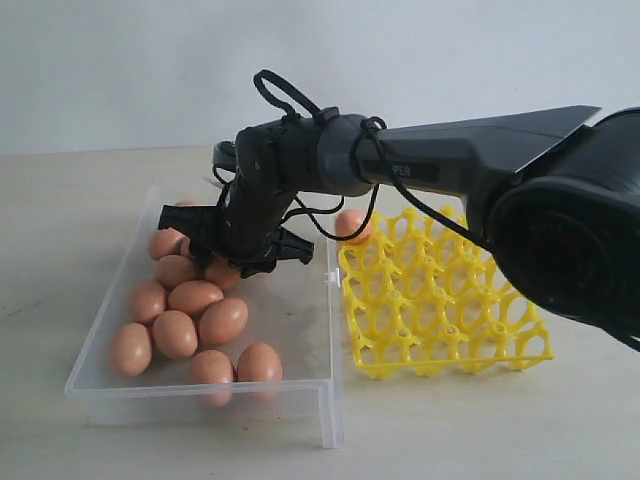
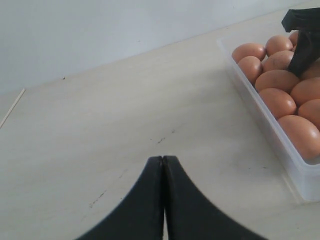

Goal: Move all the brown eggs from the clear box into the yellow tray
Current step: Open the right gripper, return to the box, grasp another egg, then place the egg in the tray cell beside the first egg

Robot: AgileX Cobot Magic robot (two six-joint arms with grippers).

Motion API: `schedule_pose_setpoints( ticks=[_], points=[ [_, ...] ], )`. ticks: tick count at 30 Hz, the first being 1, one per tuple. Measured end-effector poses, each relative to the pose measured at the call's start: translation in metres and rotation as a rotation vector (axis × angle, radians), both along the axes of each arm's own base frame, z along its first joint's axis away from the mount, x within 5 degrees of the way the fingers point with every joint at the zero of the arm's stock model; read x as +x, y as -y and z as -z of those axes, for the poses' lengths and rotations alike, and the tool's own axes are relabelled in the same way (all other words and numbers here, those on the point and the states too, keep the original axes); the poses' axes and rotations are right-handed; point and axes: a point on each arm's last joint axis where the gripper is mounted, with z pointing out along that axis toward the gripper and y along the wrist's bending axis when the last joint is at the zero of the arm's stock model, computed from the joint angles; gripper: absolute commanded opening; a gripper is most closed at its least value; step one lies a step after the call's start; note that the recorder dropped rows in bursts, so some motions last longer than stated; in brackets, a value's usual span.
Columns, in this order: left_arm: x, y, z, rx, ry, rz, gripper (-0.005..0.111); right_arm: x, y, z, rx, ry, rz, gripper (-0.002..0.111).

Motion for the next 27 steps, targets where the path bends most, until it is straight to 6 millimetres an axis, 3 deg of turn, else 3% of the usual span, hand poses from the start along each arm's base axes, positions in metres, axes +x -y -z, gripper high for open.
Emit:
schedule_pose_setpoints(
  ticks=[6,12,18,23,27],
  points=[
    [0.0,0.0,0.0,0.0,0.0,0.0,0.0,0.001,0.008,-0.034,-0.048,0.204,-0.14,0.0],
    [0.0,0.0,0.0,0.0,0.0,0.0,0.0,-0.006,0.042,-0.068,-0.005,0.49,-0.229,0.0],
    [0.0,0.0,0.0,0.0,0.0,0.0,0.0,-0.023,0.103,-0.065,-0.07,0.676,-0.296,0.0],
    [0.0,0.0,0.0,0.0,0.0,0.0,0.0,-0.035,0.153,-0.055,-0.13,0.785,-0.237,0.0],
    [0.0,0.0,0.0,0.0,0.0,0.0,0.0,-0.036,0.182,-0.044,-0.174,0.795,-0.183,0.0]
  ],
)
